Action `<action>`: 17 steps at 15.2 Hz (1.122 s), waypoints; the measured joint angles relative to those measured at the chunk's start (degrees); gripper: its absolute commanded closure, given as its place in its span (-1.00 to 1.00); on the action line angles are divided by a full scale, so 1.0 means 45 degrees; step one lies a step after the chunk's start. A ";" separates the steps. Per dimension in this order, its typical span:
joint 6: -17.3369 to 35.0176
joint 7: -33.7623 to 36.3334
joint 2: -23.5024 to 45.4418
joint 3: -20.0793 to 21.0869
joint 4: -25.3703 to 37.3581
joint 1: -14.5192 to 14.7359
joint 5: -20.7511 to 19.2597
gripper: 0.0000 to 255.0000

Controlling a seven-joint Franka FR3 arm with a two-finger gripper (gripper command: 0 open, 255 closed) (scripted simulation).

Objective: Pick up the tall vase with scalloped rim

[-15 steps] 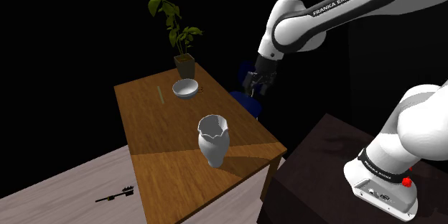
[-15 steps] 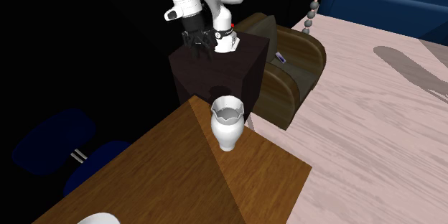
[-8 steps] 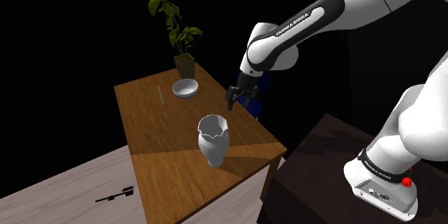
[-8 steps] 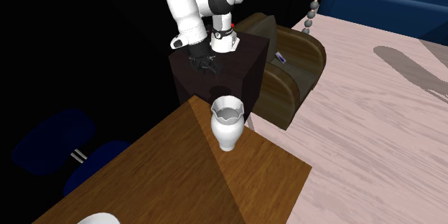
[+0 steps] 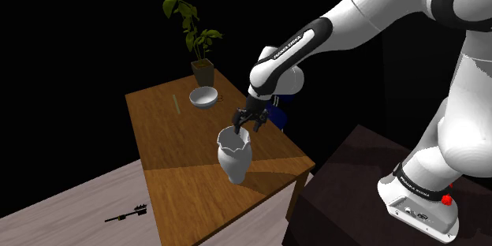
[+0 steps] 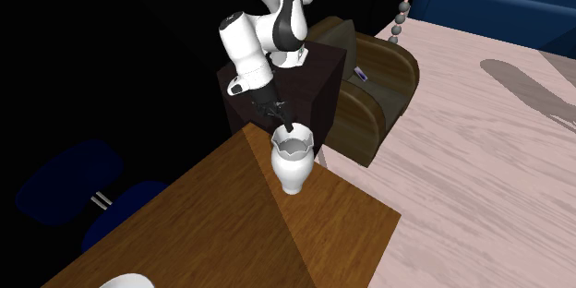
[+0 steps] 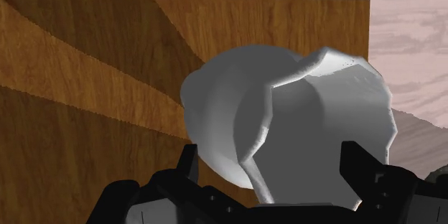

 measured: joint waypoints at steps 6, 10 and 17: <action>0.0740 -0.0568 0.0935 0.0201 0.0157 -0.0047 0.0470 -1.00; 0.0825 -0.0664 0.1020 0.0219 0.0151 -0.0076 0.0532 1.00; 0.0825 -0.0672 0.1039 0.0225 0.0151 -0.0074 0.0536 1.00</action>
